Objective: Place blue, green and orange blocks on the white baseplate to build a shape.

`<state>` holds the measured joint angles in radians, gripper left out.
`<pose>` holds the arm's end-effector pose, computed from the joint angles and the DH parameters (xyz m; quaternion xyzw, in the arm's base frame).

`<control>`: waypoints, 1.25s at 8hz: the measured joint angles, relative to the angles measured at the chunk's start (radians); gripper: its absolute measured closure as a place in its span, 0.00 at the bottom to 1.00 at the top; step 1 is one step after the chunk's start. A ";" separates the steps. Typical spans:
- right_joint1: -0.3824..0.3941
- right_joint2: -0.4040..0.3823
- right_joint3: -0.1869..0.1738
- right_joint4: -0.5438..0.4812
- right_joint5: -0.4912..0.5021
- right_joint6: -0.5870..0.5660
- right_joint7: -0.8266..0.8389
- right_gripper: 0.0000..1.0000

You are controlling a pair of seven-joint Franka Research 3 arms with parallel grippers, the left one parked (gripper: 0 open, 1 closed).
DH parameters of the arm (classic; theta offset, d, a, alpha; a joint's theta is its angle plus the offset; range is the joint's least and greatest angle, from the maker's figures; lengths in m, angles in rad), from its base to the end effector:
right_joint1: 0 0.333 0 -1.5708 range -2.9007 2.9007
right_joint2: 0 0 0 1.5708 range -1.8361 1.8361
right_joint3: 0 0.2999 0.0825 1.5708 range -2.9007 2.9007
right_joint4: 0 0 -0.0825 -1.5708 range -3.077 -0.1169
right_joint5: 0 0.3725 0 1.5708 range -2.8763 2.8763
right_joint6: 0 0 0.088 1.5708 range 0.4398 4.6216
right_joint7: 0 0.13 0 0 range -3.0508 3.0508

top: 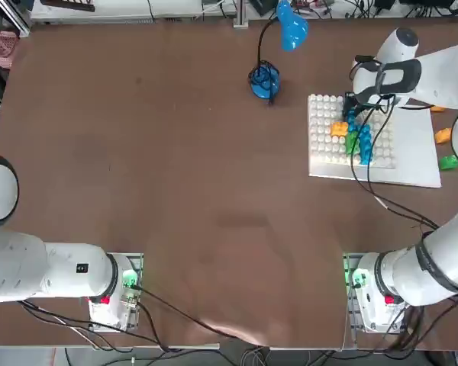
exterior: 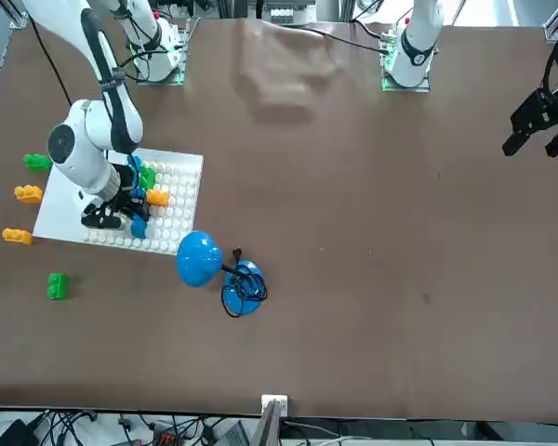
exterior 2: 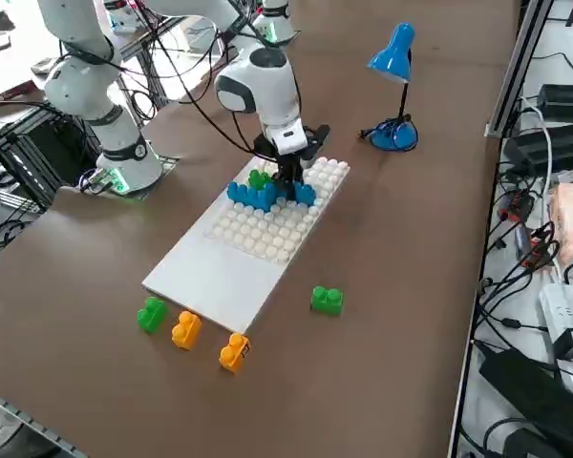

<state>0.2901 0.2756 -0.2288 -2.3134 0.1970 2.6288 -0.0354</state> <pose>0.5200 0.0257 0.2028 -0.9990 0.0314 -0.0255 0.0199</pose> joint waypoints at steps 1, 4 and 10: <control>0.001 0.006 0.000 0.007 0.000 0.009 0.000 0.48; 0.005 -0.008 0.002 0.039 0.000 0.002 0.000 0.00; -0.016 -0.208 -0.021 0.219 0.000 -0.395 0.000 0.00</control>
<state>0.2745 0.0673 -0.2499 -2.0942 0.1974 2.2342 -0.0351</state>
